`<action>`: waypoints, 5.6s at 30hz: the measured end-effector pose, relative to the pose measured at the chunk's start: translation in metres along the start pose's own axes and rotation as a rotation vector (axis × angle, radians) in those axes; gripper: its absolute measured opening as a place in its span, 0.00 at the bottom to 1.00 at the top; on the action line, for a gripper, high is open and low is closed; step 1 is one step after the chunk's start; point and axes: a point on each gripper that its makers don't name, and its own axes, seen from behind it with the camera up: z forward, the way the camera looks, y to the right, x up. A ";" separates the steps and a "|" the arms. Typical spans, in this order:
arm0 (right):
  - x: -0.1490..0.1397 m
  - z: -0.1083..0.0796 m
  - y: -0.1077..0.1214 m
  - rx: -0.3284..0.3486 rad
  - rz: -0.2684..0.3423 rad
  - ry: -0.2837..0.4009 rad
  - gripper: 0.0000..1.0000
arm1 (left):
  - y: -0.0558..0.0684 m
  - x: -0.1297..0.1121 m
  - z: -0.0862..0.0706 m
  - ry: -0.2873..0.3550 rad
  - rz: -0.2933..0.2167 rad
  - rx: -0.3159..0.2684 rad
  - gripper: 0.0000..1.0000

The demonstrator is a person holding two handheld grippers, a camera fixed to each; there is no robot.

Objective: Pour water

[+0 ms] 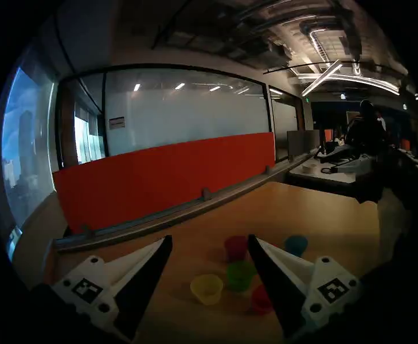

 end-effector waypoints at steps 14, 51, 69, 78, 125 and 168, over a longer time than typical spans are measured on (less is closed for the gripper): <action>-0.019 0.006 -0.012 0.058 -0.007 -0.062 1.00 | 0.017 -0.023 0.018 -0.075 0.012 -0.074 0.97; -0.089 0.038 -0.033 0.179 -0.023 -0.269 1.00 | 0.035 -0.083 0.058 -0.265 0.064 -0.212 0.97; -0.140 0.052 -0.037 0.202 -0.012 -0.350 1.00 | 0.046 -0.109 0.086 -0.335 0.100 -0.278 0.97; -0.162 0.058 -0.038 0.209 -0.009 -0.380 1.00 | 0.053 -0.126 0.097 -0.376 0.111 -0.302 0.98; -0.213 0.074 -0.040 0.226 -0.021 -0.438 1.00 | 0.081 -0.175 0.156 -0.541 0.203 -0.382 0.98; -0.229 0.107 -0.052 0.253 -0.030 -0.438 1.00 | 0.087 -0.202 0.178 -0.600 0.225 -0.376 0.98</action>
